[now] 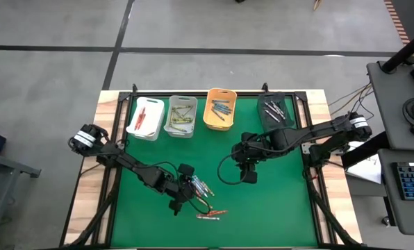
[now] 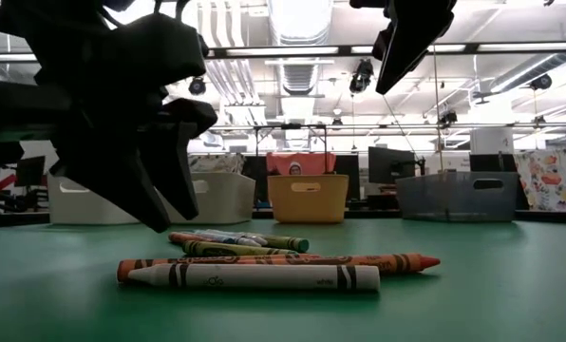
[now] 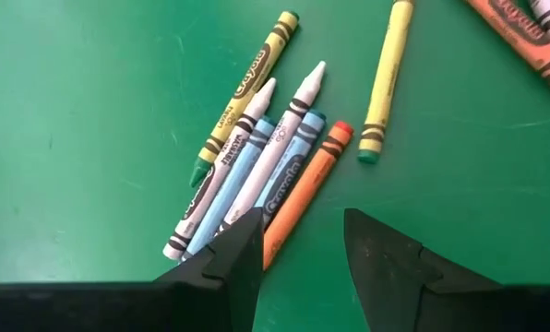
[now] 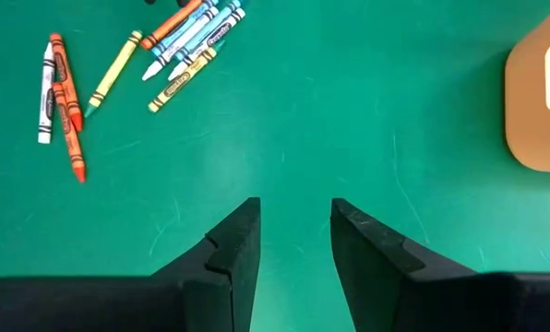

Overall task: Sort crayons
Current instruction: Put the orange crayon into the white bin

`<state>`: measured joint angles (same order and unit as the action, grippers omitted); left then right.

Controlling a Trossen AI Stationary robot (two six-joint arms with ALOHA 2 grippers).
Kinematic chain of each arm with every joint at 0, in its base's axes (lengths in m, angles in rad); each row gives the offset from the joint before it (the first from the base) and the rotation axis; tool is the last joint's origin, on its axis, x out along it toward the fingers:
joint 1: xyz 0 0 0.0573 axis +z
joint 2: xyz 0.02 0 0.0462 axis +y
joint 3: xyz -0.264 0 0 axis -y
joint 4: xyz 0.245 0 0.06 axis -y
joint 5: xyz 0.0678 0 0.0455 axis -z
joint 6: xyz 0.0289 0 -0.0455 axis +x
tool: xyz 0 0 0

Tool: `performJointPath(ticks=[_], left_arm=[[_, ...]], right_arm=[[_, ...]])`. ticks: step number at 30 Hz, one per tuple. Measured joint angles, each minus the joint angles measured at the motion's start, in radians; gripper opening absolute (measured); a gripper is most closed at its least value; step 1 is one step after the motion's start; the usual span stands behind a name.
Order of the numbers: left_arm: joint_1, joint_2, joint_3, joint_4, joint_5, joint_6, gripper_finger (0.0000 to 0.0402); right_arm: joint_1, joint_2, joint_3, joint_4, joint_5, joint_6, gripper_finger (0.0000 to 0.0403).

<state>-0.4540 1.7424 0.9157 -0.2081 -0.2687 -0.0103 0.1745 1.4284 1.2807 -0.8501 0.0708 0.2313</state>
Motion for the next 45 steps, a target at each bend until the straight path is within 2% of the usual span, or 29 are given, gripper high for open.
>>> performJointPath(ticks=[15, 26, 40, 45], left_arm=[[0.019, 0.001, -0.018, 0.026, 0.047, 0.02, 0.0134], [0.024, 0.001, -0.075, 0.126, 0.047, 0.02, 0.0134], [0.024, 0.001, -0.075, 0.111, 0.105, -0.026, 0.0133], [0.024, 0.0, -0.077, 0.097, 0.114, -0.045, 0.0117]], right_arm=[[0.0, 0.0, -0.007, 0.003, 0.0, 0.02, 0.0119], [0.0, 0.0, -0.008, 0.003, 0.0, 0.023, 0.0118], [0.0, 0.0, -0.008, 0.003, 0.0, 0.023, 0.0118], [0.0, 0.0, -0.008, 0.006, 0.0, 0.023, 0.0118]])
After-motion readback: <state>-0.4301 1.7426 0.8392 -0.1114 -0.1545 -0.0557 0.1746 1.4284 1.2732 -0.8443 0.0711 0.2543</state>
